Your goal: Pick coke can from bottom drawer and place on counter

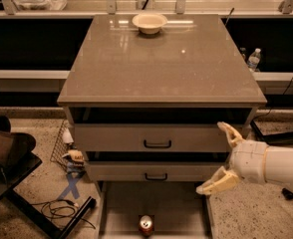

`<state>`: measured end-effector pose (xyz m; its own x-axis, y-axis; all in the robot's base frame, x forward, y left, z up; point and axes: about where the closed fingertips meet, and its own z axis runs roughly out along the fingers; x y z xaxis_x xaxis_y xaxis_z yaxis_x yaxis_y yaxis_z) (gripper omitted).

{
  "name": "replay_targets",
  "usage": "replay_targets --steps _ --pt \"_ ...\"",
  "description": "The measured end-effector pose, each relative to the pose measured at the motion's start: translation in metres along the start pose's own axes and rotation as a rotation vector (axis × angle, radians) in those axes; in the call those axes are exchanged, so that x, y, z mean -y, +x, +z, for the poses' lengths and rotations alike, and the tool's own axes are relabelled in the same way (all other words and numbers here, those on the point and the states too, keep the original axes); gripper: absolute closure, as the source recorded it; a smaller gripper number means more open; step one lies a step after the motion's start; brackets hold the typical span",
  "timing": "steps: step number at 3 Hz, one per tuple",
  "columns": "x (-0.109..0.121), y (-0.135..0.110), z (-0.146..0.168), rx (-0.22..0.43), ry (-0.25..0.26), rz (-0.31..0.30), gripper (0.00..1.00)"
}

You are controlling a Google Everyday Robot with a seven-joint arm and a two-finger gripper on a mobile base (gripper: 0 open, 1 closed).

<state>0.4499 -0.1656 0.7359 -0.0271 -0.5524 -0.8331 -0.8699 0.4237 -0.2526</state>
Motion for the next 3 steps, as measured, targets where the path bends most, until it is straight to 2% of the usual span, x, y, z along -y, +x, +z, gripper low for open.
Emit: replay_targets --steps 1,2,3 --pt "-0.003 0.012 0.014 0.046 -0.011 -0.082 0.0" --pt "-0.003 0.012 0.014 0.044 -0.01 -0.088 0.0" --pt "-0.01 0.03 0.033 0.071 -0.017 -0.043 0.0"
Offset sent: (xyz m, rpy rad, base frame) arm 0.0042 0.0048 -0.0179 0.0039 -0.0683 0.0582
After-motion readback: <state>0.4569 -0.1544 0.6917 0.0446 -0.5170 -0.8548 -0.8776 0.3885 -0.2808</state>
